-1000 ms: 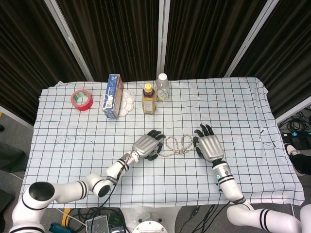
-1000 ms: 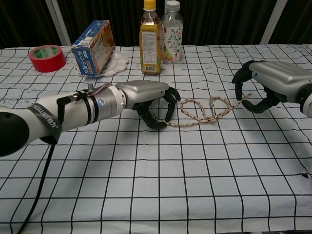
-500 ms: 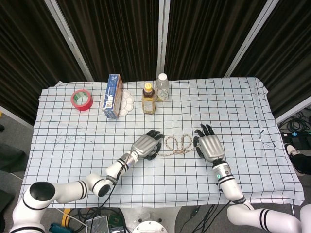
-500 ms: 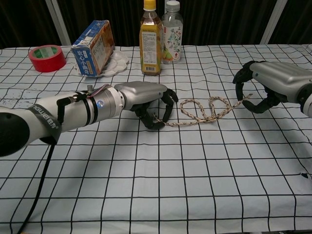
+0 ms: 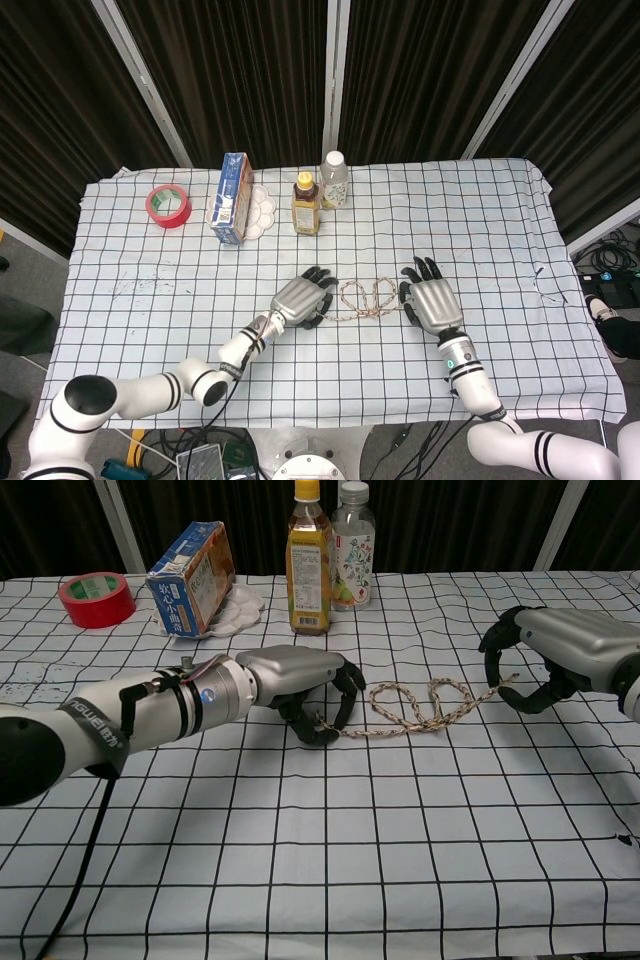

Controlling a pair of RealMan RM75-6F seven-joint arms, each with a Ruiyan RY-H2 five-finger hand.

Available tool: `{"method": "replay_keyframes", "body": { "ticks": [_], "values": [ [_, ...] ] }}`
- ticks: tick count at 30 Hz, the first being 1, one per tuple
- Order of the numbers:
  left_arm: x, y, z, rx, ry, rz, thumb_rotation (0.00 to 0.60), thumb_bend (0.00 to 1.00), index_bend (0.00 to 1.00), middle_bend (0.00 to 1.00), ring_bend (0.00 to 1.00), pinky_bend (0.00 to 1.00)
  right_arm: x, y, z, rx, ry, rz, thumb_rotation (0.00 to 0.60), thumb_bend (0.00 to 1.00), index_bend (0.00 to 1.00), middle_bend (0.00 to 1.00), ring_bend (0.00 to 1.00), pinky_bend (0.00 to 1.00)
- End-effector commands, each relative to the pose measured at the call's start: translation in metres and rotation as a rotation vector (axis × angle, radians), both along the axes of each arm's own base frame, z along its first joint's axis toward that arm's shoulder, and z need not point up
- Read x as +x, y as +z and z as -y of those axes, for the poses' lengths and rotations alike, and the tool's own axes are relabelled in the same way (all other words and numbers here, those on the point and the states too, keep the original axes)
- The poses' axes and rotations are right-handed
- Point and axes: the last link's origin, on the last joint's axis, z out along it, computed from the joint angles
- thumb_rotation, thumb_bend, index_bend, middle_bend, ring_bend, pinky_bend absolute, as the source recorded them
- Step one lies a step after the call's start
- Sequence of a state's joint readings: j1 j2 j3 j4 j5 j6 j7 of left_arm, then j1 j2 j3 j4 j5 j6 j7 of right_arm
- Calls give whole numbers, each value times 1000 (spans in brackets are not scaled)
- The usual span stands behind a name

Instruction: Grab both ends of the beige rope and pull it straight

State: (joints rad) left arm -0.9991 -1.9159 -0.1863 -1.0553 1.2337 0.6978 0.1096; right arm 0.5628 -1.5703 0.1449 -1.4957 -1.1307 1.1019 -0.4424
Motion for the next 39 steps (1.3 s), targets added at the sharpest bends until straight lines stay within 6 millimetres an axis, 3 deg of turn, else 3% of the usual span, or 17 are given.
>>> {"method": "replay_keyframes", "body": {
  "ticks": [1, 14, 22, 32, 39],
  "values": [
    [0, 0, 0, 2, -2, -2, 600, 435, 604, 145, 0, 0, -1, 1, 0, -3, -3, 3, 600, 520, 618, 207, 0, 0],
    [-4, 2, -1, 54, -45, -21, 600, 460, 623, 145, 0, 0, -1, 3, 0, -7, -2, 13, 600, 533, 618, 207, 0, 0],
    [-11, 18, -1, 111, -91, -27, 600, 461, 628, 145, 0, 0, -1, 12, -3, -30, 5, 26, 600, 533, 618, 207, 0, 0],
    [-36, 48, 0, 176, -58, -15, 600, 462, 627, 145, 0, 0, -2, 32, -7, -82, 23, 63, 600, 533, 618, 207, 0, 0],
    [-68, 77, 9, 232, -16, -12, 600, 461, 627, 145, 0, 0, -3, 43, -9, -106, 30, 81, 600, 533, 618, 207, 0, 0]
  ]
}}
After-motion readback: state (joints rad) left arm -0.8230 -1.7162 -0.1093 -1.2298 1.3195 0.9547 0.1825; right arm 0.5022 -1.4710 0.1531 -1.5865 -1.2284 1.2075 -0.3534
